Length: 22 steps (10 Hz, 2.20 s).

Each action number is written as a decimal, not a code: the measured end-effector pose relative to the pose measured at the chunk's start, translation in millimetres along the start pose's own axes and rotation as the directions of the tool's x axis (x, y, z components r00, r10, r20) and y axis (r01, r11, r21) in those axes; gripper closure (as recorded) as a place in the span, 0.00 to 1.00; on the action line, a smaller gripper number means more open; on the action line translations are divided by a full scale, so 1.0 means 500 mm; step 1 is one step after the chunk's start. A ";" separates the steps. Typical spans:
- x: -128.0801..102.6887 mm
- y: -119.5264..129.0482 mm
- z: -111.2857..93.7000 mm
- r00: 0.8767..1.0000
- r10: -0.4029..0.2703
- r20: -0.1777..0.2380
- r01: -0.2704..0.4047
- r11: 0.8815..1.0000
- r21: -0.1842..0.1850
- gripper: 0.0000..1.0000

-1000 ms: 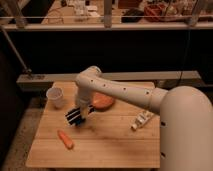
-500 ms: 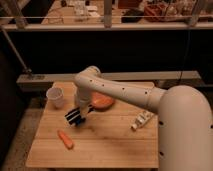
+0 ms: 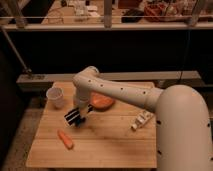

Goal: Place the eraser on the white sponge

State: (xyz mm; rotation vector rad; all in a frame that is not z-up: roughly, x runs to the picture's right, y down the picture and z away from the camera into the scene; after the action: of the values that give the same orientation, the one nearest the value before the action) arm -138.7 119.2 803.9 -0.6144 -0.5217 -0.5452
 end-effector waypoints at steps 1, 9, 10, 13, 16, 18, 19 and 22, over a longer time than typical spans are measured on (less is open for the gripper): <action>-0.004 -0.002 0.002 1.000 -0.006 0.000 0.006 1.000 -0.001 1.00; -0.008 -0.014 0.017 0.999 -0.044 -0.004 0.044 0.999 -0.008 1.00; -0.010 -0.016 0.020 0.999 -0.052 -0.004 0.052 0.999 -0.010 1.00; -0.012 -0.019 0.024 0.998 -0.068 -0.005 0.068 0.998 -0.014 1.00; -0.014 -0.024 0.030 0.996 -0.085 -0.006 0.085 0.996 -0.020 1.00; -0.017 -0.029 0.035 0.995 -0.098 -0.006 0.098 0.995 -0.024 1.00; -0.017 -0.030 0.036 0.995 -0.101 -0.006 0.101 0.995 -0.025 1.00; -0.015 -0.029 0.041 0.993 -0.116 -0.008 0.116 0.993 -0.033 1.00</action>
State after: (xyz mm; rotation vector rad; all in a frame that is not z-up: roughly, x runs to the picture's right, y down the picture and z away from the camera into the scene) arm -159.0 124.8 819.6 -0.6149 -0.5426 -0.6675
